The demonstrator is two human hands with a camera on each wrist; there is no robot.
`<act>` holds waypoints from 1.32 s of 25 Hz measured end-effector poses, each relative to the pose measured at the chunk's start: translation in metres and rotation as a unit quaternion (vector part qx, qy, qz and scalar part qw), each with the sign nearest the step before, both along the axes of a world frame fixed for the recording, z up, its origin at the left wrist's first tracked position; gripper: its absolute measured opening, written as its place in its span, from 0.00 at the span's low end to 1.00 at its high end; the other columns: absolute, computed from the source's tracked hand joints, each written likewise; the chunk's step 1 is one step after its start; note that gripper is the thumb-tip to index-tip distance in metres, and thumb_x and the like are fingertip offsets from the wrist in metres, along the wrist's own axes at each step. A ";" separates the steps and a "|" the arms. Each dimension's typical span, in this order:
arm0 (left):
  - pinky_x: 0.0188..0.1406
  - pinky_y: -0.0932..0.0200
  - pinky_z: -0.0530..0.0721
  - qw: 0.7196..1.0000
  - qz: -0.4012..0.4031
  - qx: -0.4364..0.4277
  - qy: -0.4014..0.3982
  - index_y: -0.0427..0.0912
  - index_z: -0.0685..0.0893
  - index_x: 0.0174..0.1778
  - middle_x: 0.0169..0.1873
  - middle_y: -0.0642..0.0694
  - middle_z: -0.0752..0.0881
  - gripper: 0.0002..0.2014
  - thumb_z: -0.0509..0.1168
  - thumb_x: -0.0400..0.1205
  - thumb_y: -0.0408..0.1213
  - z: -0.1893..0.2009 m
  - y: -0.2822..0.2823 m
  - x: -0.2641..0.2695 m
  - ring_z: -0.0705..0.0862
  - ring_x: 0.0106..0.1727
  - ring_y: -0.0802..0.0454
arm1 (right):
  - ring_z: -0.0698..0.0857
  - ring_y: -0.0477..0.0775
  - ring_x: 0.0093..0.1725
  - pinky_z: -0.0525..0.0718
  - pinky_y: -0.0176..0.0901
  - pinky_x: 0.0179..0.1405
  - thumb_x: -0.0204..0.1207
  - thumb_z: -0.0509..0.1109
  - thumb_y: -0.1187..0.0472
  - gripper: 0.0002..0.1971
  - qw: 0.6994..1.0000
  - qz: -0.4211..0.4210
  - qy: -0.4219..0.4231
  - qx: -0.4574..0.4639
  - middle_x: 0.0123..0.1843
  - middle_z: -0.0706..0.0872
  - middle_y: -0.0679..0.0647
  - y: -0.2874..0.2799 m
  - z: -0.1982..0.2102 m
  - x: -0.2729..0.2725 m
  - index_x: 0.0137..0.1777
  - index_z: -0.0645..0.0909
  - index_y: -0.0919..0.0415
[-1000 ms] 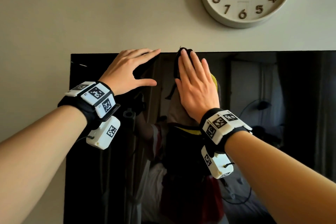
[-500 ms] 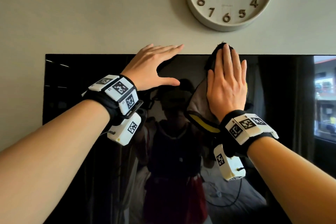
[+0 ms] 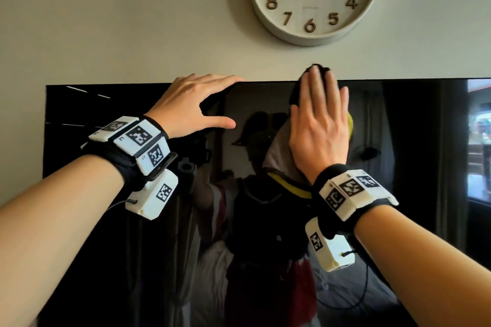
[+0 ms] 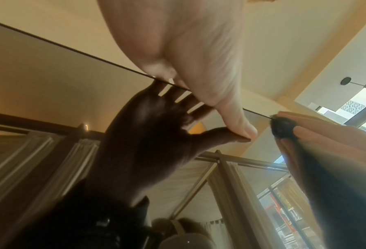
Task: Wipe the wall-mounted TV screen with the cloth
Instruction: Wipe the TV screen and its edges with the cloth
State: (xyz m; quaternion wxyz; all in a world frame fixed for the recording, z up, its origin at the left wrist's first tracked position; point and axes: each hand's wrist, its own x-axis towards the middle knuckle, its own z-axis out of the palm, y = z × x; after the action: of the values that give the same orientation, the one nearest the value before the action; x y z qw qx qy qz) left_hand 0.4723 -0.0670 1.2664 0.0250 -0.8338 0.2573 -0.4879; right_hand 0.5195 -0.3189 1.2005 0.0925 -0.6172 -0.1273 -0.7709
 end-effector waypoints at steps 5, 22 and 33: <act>0.77 0.50 0.61 0.999 0.026 -0.009 0.024 0.68 0.62 0.82 0.79 0.54 0.73 0.44 0.65 0.69 0.74 0.001 -0.004 -0.009 0.72 0.77 0.45 | 0.66 0.61 0.81 0.60 0.66 0.80 0.87 0.60 0.58 0.24 0.999 -0.006 -0.012 -0.039 0.82 0.69 0.56 -0.032 0.004 0.003 0.81 0.69 0.64; 0.66 0.54 0.66 0.999 0.004 -0.001 0.031 0.60 0.63 0.84 0.73 0.53 0.78 0.47 0.73 0.69 0.65 0.001 -0.172 -0.002 0.75 0.67 0.45 | 0.64 0.64 0.82 0.59 0.68 0.81 0.87 0.58 0.60 0.24 0.997 0.005 -0.014 -0.073 0.82 0.69 0.58 -0.112 0.001 0.004 0.81 0.68 0.66; 0.71 0.52 0.64 0.999 0.018 -0.020 0.034 0.65 0.62 0.83 0.73 0.53 0.77 0.44 0.71 0.71 0.64 -0.003 -0.172 -0.006 0.74 0.68 0.45 | 0.66 0.62 0.82 0.60 0.69 0.80 0.87 0.58 0.60 0.23 0.998 -0.010 -0.017 -0.060 0.82 0.70 0.54 -0.149 0.000 0.004 0.81 0.70 0.61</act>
State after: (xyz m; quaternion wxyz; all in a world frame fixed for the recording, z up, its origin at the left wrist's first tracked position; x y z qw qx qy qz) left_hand 0.4659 -0.2392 1.2636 0.0087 -0.8548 0.2329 -0.4636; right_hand 0.5231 -0.4680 1.2009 0.0450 -0.6100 -0.1686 -0.7730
